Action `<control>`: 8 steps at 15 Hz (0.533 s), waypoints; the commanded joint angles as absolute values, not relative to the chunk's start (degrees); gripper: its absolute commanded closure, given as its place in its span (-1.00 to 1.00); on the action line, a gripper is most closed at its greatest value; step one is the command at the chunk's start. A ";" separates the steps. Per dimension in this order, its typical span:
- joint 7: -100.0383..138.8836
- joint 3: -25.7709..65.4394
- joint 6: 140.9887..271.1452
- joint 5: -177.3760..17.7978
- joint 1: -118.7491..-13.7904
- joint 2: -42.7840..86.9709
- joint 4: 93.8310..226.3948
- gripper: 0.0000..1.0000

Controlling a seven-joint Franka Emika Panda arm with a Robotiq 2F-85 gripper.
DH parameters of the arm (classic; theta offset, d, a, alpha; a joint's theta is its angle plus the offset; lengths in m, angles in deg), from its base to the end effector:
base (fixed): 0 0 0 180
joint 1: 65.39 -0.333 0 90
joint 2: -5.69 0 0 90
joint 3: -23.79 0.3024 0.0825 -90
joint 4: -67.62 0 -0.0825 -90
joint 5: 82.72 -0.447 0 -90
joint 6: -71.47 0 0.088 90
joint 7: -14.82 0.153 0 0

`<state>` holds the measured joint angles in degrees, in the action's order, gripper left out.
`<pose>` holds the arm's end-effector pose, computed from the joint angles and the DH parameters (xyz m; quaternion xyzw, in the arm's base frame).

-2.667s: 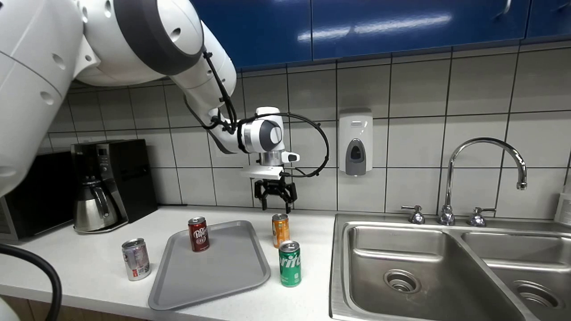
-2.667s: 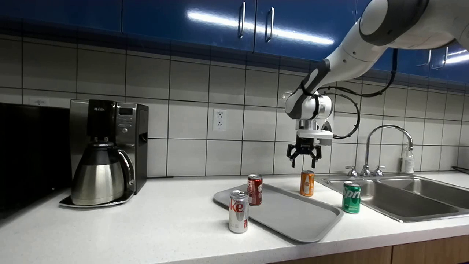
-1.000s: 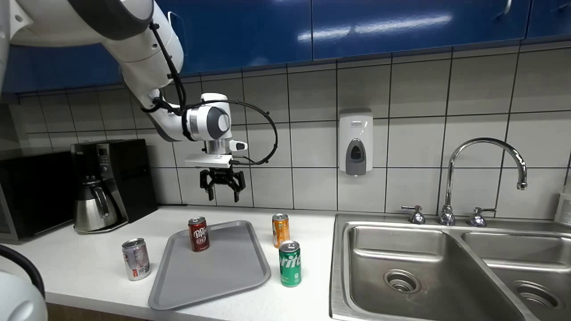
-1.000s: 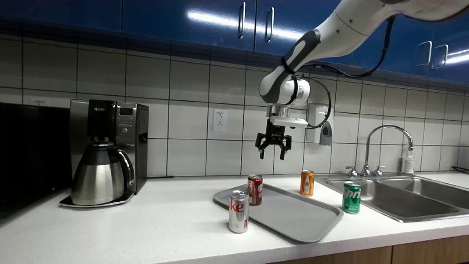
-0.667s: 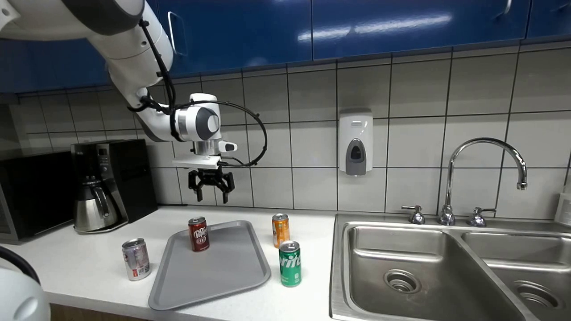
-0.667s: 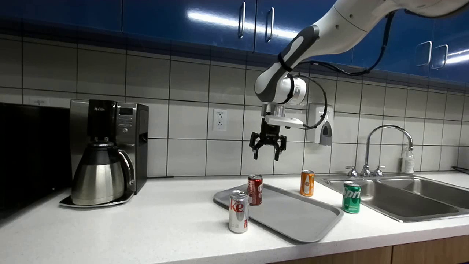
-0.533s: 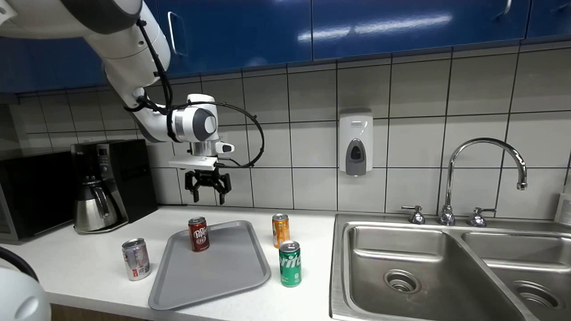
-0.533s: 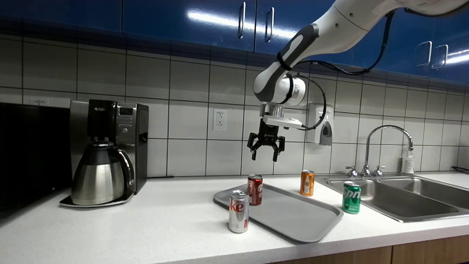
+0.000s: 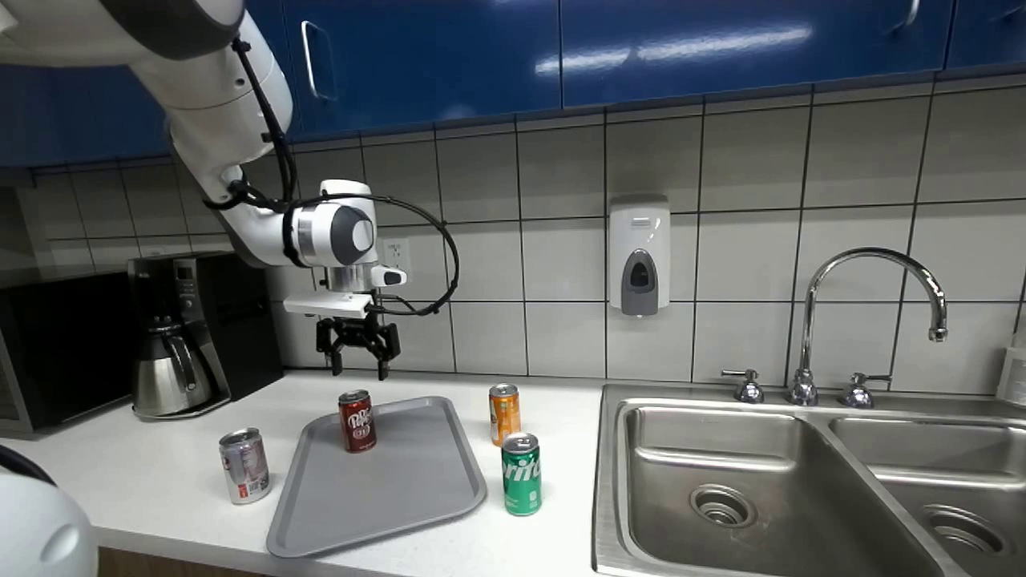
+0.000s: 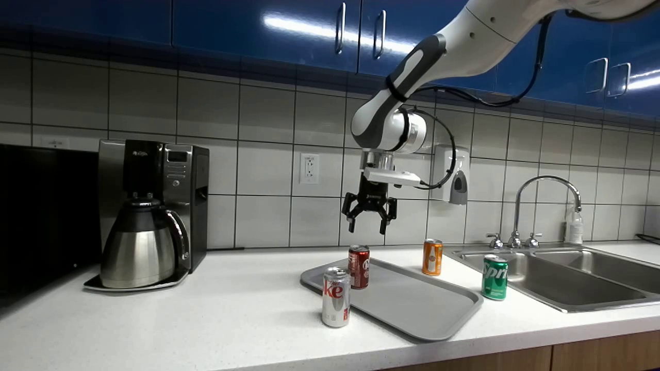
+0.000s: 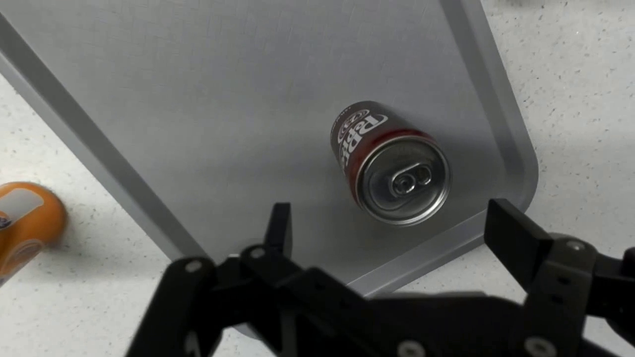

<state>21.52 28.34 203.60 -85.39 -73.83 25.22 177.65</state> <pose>0.6532 0.1532 0.2213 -0.9986 -0.0370 -0.0172 0.0343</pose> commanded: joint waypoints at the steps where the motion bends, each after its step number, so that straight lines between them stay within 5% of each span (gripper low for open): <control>1: 23.67 28.65 205.02 -85.07 -74.40 24.32 179.57 -1.00; 8: 25.76 28.08 204.87 -83.47 -75.43 26.58 178.97 -1.00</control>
<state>23.24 28.39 204.06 -85.07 -74.74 26.18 178.68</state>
